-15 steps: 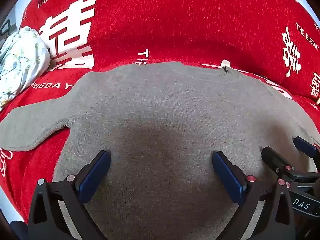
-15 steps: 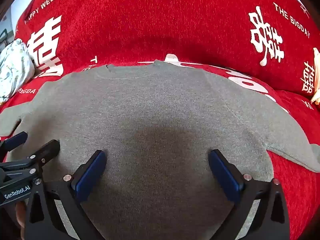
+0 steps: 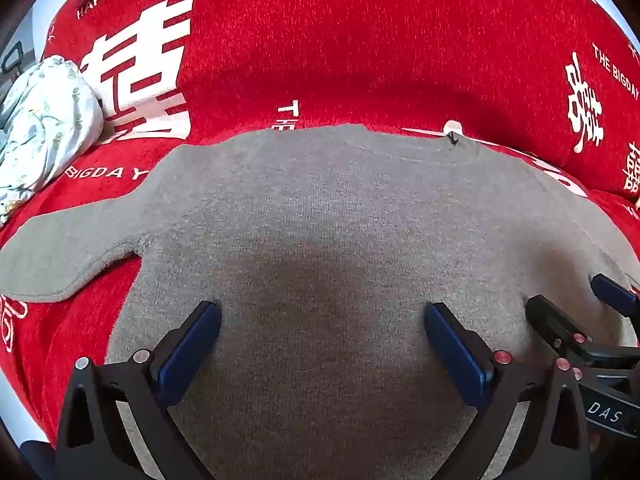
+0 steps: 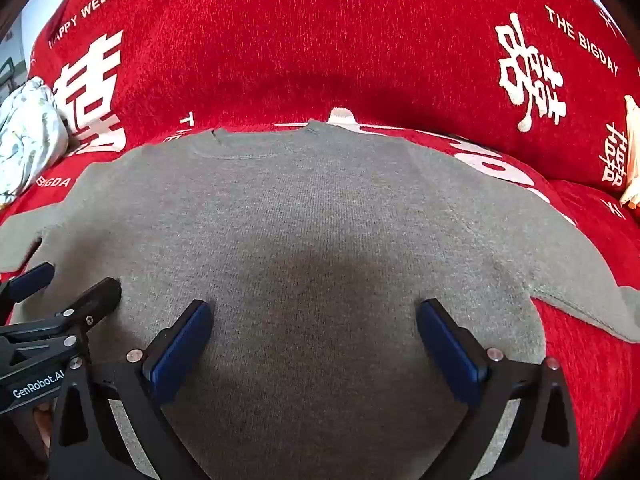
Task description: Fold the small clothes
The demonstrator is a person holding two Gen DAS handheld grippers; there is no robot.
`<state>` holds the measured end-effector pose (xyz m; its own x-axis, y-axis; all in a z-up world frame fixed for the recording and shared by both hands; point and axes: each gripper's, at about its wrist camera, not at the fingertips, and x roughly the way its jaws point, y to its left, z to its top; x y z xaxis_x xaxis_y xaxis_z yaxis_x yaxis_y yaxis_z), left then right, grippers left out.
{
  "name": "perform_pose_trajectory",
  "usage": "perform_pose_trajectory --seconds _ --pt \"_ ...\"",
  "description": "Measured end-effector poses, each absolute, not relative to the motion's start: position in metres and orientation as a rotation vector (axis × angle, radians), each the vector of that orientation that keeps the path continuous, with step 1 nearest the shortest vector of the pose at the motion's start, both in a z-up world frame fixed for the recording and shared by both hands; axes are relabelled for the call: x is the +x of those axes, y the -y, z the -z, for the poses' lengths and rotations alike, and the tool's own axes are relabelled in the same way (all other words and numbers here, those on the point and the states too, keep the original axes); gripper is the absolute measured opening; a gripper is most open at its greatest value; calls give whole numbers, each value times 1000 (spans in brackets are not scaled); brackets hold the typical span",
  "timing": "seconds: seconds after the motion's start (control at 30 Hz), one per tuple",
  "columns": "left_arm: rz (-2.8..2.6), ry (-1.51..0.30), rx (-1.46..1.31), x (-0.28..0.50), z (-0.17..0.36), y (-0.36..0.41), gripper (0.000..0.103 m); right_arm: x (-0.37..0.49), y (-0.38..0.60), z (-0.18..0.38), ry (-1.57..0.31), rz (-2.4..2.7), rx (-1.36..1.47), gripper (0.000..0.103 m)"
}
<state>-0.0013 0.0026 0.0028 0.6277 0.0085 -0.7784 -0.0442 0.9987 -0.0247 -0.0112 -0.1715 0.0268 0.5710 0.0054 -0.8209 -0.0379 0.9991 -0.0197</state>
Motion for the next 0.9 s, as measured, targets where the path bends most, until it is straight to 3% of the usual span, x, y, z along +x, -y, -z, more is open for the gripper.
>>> perform_pose_trajectory --seconds 0.9 --pt "-84 -918 -52 -1 -3 -2 103 -9 172 -28 -982 -24 -36 102"
